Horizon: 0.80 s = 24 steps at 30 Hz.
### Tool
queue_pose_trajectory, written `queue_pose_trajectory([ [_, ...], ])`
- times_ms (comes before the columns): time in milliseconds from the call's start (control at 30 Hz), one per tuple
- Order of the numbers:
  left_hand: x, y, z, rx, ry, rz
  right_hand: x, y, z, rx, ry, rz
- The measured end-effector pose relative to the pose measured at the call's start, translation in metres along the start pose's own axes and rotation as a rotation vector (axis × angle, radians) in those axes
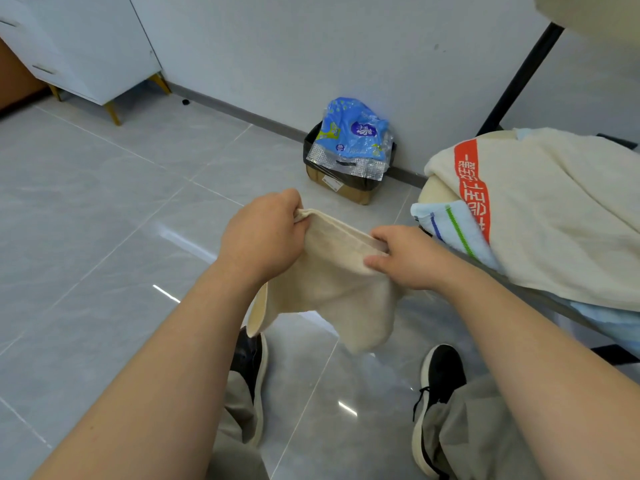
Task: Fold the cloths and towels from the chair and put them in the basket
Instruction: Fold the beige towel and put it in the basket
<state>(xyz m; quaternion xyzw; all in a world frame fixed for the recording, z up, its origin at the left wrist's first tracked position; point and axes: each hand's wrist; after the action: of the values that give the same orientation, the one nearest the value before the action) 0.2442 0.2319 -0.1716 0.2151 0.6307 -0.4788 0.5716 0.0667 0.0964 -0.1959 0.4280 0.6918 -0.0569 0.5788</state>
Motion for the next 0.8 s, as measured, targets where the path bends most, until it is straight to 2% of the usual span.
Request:
queue_pose_trajectory([
  [167, 0.004, 0.003, -0.002, 0.075, -0.001, 0.060, 0.001, -0.001, 0.001, 0.006, 0.036, -0.077],
  [367, 0.010, 0.003, 0.000, 0.018, 0.128, -0.073, 0.003, -0.008, 0.004, 0.020, 0.052, -0.147],
  [567, 0.011, -0.001, -0.003, 0.041, 0.292, -0.056, 0.006, -0.009, 0.005, -0.013, 0.063, -0.161],
  [800, 0.022, -0.011, -0.004, 0.085, 0.244, -0.134, 0.007, -0.008, 0.004, -0.042, 0.023, -0.103],
])
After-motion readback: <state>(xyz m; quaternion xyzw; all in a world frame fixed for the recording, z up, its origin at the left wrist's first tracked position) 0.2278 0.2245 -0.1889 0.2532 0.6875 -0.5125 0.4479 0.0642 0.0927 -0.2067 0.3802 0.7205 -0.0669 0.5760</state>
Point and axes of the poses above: each hand's wrist, its own z-axis towards the middle knuckle, its own x-axis out of the palm, y = z × x, and after that the axes turned 1 degree about -z, right-handed
